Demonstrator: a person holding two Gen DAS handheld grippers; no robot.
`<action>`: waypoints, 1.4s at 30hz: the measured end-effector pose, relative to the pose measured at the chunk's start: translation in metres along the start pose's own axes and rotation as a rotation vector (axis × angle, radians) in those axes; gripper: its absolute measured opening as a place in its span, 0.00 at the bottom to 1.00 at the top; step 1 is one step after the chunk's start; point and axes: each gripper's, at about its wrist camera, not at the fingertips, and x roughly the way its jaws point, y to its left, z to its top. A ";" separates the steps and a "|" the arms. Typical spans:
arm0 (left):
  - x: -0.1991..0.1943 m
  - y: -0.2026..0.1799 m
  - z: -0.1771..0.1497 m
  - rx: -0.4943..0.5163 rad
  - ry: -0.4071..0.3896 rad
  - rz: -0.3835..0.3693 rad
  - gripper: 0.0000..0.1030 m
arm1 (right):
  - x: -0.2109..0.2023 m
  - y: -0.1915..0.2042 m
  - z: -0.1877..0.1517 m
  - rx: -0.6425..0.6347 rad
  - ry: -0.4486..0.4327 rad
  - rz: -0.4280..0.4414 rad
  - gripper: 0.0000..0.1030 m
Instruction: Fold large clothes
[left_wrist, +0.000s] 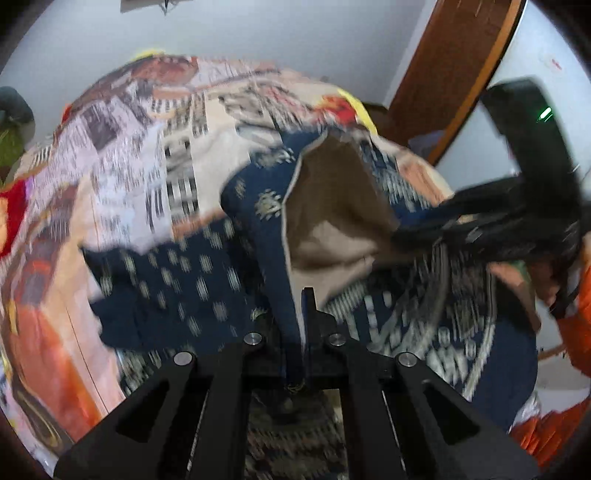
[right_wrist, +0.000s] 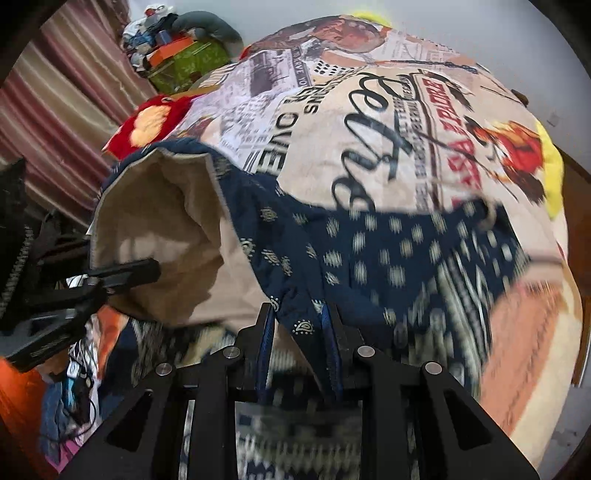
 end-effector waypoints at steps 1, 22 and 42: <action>0.001 -0.003 -0.010 0.002 0.013 0.010 0.05 | -0.009 0.003 -0.012 0.001 -0.006 0.005 0.22; -0.025 0.047 0.004 -0.161 -0.076 0.154 0.68 | -0.074 -0.026 -0.135 0.167 -0.093 -0.117 0.22; -0.023 -0.057 -0.045 0.057 -0.051 -0.178 0.09 | -0.097 -0.031 -0.101 0.185 -0.147 -0.121 0.22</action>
